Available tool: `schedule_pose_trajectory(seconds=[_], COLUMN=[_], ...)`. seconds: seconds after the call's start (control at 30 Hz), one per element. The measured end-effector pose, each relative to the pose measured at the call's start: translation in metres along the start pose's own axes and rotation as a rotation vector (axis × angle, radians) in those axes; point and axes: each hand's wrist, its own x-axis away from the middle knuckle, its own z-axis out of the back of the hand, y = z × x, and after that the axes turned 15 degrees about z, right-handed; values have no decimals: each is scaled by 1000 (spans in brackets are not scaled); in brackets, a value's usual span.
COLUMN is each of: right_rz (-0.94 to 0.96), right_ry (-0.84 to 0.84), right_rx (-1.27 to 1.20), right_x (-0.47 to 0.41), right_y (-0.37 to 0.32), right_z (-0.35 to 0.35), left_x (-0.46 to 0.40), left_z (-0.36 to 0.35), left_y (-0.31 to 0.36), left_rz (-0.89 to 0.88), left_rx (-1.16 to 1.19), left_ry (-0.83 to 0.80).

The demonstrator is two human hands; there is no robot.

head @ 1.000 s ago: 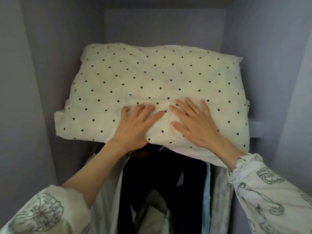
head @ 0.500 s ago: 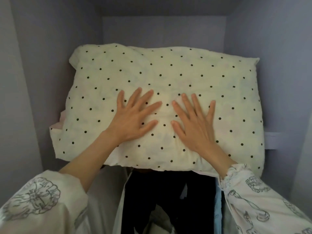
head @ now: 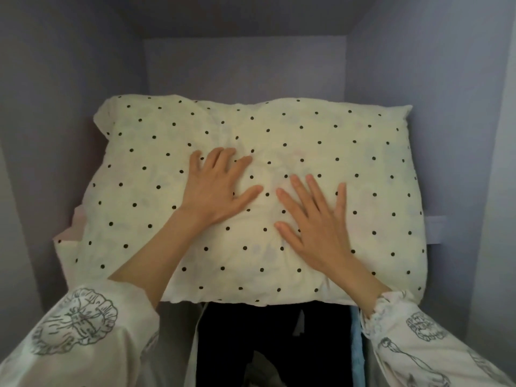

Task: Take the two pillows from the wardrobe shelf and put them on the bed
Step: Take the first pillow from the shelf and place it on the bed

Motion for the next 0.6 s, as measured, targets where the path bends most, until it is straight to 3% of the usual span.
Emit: schedule_pose_trajectory(seconds=[0.2,0.6], right_rz=[-6,21], right_ry=[-21,81], right_rx=[23,39], right_x=[3,32], right_y=[-6,6], right_z=[0,-4], left_x=[4,45], left_z=[-1,34], left_y=[4,45], left_rz=[39,125], left_rx=[123,224], left_ry=[139,196])
